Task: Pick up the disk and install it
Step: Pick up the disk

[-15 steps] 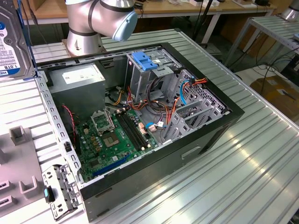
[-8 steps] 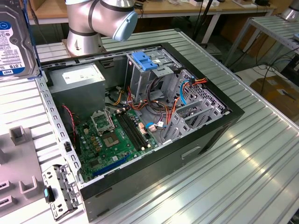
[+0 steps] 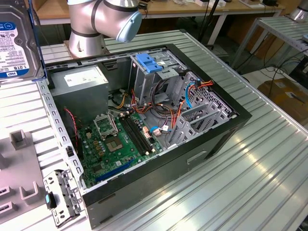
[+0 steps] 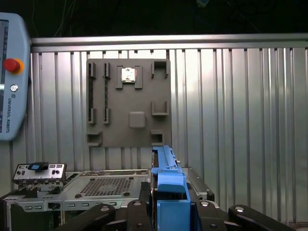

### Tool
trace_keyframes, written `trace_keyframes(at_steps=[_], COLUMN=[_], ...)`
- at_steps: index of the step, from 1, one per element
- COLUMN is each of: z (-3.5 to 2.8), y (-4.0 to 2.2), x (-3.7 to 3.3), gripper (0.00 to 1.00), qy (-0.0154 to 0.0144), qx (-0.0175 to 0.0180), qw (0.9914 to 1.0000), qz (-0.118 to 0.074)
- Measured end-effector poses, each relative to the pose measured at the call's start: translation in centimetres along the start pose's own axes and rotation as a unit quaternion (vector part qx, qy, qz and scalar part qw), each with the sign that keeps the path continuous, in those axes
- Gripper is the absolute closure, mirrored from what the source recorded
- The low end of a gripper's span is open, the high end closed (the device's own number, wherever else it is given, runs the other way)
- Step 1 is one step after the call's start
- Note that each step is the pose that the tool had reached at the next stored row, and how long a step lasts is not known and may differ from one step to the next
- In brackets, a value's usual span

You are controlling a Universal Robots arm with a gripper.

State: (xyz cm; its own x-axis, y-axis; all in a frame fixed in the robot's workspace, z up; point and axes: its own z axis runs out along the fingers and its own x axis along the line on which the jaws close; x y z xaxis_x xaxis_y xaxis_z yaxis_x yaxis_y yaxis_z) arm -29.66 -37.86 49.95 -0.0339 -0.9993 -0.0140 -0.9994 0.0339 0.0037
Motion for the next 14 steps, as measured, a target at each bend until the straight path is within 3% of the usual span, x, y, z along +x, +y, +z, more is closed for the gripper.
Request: trace_keyframes(at_steps=[14], z=[0.00], y=[-1.99], x=[-0.07], gripper=[0.63], qy=[0.0000], qx=[-0.0002], qw=[1.00000], qz=[0.001])
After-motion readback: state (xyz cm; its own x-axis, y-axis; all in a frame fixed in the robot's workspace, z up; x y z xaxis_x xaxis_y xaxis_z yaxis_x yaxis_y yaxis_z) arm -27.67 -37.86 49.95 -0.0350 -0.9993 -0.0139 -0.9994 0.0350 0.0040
